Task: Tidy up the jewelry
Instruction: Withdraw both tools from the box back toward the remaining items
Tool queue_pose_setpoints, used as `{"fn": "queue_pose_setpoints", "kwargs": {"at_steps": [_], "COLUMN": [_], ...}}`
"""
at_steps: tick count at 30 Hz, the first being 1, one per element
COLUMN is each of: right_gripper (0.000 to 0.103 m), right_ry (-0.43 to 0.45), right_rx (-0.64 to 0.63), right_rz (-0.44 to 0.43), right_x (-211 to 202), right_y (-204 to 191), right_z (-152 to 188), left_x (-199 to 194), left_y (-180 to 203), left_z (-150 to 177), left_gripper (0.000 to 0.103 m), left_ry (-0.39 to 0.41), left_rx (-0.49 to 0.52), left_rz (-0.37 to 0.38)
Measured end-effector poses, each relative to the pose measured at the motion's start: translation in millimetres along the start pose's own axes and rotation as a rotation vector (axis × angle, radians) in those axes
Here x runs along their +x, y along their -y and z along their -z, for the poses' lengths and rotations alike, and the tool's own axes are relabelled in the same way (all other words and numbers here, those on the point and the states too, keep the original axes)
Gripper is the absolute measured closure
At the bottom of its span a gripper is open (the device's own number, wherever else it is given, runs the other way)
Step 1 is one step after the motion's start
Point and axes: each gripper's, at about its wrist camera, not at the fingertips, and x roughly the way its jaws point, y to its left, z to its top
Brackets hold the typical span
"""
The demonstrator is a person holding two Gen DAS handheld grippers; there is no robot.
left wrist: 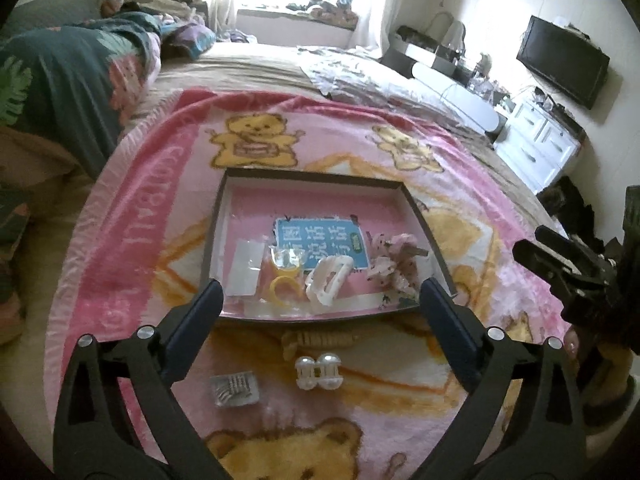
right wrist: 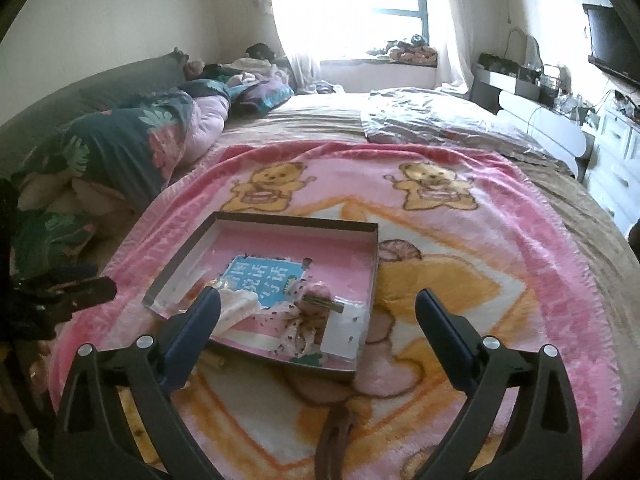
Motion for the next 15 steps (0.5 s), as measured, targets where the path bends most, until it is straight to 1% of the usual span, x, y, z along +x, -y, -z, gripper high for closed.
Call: {"fn": "queue_pose_setpoints", "kwargs": {"at_steps": [9, 15], "right_gripper": [0.006, 0.006], "right_ry": [0.054, 0.088], "right_rx": [-0.014, -0.022], "right_rz": [0.004, 0.004], "right_x": [-34, -54], "right_y": [-5, -10], "right_z": [-2, -1], "left_x": [-34, -51], "left_y": [-3, -6], "left_z": [-1, 1], "left_gripper": [0.009, 0.009], "left_ry": [0.067, 0.097], "left_rx": [-0.021, -0.031], "left_rz": [-0.017, -0.026]}}
